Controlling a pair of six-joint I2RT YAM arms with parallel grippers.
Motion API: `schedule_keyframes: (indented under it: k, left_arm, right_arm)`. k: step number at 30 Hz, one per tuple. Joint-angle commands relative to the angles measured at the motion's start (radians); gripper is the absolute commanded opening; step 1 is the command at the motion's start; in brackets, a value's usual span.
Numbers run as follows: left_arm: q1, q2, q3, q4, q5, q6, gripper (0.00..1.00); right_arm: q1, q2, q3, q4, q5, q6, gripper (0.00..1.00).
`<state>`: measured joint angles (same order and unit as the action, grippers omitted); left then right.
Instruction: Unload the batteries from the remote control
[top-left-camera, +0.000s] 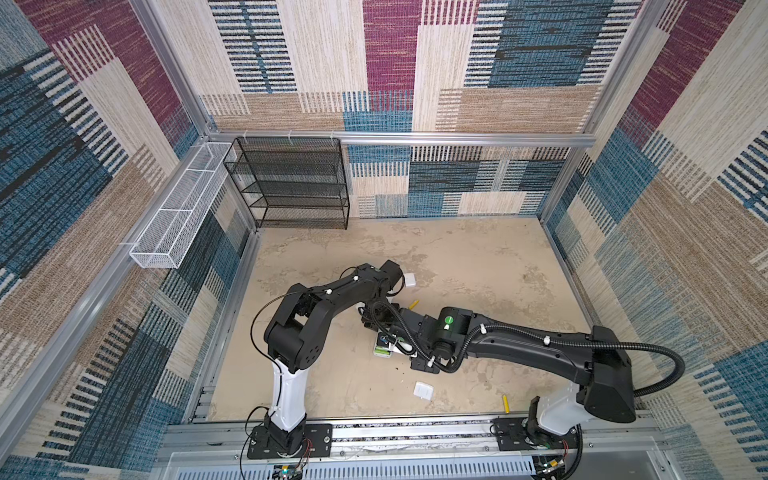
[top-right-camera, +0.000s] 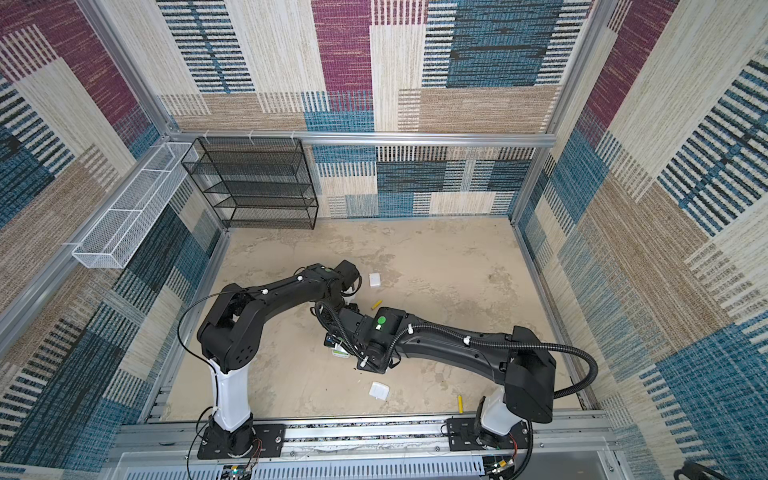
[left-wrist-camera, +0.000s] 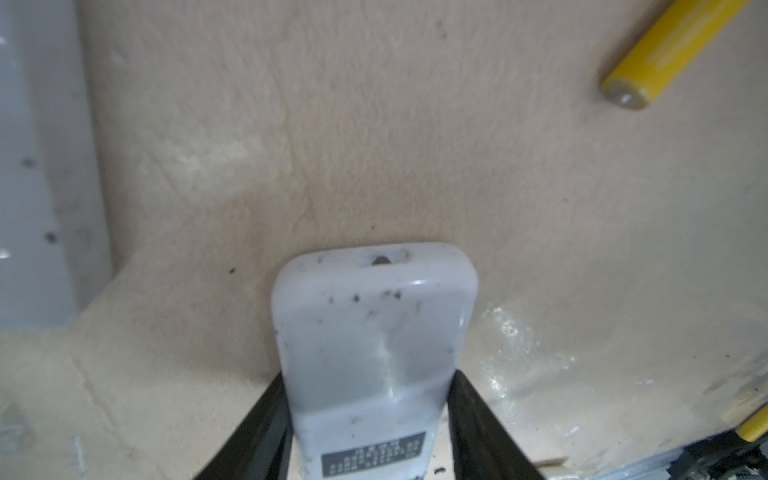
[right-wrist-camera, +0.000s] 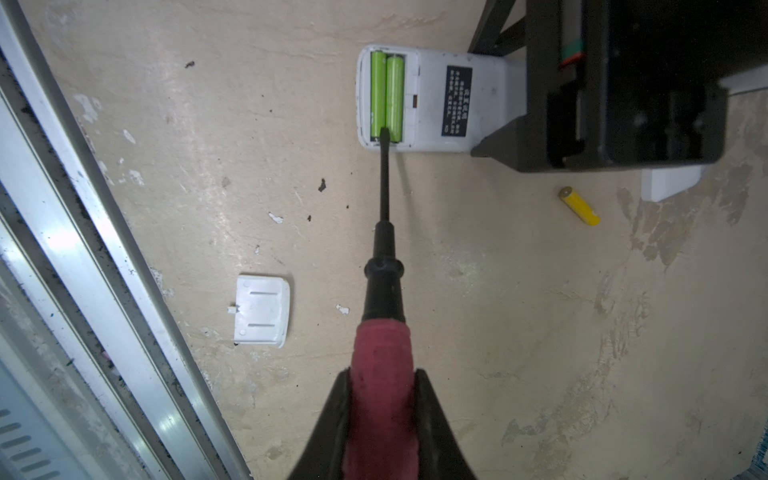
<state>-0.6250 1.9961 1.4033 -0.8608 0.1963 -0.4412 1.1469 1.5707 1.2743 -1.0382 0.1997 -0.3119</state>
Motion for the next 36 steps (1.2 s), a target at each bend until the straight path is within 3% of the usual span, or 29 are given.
schedule_keyframes:
  k: [1, 36]
  left_arm:
    - [-0.004, 0.001, -0.006, -0.017, -0.009, -0.019, 0.47]
    - [-0.037, 0.013, 0.037, -0.06, -0.076, -0.042, 0.36]
  right_arm:
    - [0.002, 0.004, 0.011, -0.016, 0.03, 0.011, 0.0]
    - [0.03, 0.079, 0.109, -0.105, 0.079, 0.031, 0.0]
